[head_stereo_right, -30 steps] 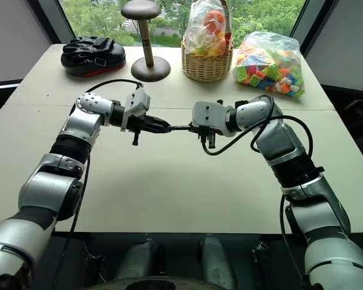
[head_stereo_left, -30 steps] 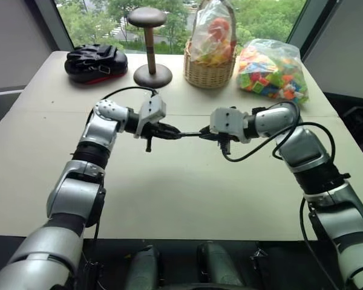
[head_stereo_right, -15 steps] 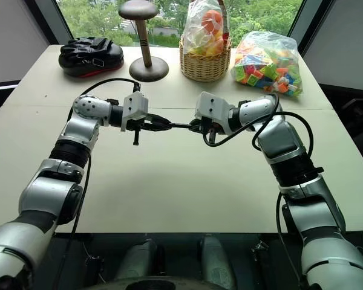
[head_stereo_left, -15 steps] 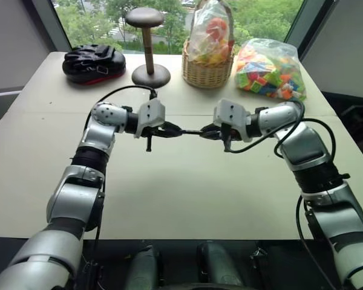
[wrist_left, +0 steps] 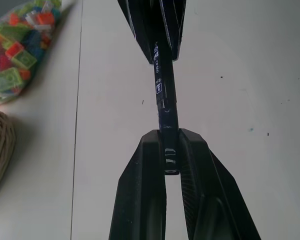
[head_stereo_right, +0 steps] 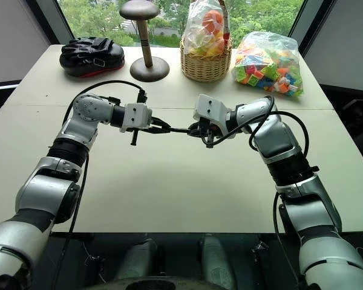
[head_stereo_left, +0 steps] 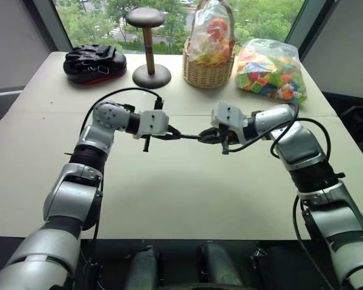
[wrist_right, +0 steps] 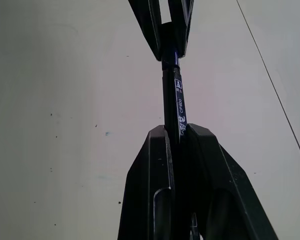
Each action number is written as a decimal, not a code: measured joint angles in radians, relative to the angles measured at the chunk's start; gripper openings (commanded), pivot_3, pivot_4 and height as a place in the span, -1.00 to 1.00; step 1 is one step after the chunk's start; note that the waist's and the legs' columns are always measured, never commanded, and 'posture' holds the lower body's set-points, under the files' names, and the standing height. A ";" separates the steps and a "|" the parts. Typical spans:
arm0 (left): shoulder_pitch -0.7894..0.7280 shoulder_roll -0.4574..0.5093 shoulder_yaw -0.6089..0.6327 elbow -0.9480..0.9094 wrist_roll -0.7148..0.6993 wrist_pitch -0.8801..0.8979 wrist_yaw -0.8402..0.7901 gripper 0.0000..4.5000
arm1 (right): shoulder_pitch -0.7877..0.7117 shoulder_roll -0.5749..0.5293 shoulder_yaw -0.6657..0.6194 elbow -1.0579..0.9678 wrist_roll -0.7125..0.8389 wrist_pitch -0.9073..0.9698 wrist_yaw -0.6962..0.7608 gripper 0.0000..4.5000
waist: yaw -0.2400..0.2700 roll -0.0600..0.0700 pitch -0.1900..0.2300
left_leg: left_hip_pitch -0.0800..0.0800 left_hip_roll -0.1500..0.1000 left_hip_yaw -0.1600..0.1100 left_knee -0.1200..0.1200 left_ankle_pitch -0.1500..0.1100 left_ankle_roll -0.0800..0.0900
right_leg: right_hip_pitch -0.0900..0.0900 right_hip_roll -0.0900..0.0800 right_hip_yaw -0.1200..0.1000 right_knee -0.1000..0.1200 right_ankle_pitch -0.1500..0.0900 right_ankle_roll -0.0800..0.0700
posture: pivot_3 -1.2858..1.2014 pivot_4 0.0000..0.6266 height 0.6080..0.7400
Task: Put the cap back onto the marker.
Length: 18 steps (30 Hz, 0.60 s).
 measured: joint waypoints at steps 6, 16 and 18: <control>-0.003 -0.015 -0.002 0.028 -0.019 0.037 -0.013 -0.98 | -0.004 0.000 -0.001 0.000 0.028 0.094 0.003 -1.00 | 0.000 0.000 0.000 | 0.000 0.000 0.000 0.000 0.000 0.000 | 0.000 0.000 0.000 0.000 0.000 0.000 | 0.03 -0.52 1.00; 0.010 0.021 0.068 -0.114 -0.196 0.564 -0.198 -0.98 | -0.004 -0.032 0.022 -0.054 -0.023 -0.152 0.006 -1.00 | -0.004 0.000 0.000 | 0.000 0.000 -0.001 0.000 0.000 0.000 | 0.000 0.001 0.000 0.000 0.000 0.000 | 0.03 -0.52 1.00; 0.009 0.028 0.067 -0.126 -0.204 0.607 -0.204 -0.98 | -0.004 -0.035 0.027 -0.056 -0.039 -0.186 0.002 -1.00 | -0.004 0.000 0.000 | 0.000 0.000 -0.001 0.000 0.000 0.000 | 0.000 0.001 0.000 0.000 0.000 0.000 | 0.03 -0.52 1.00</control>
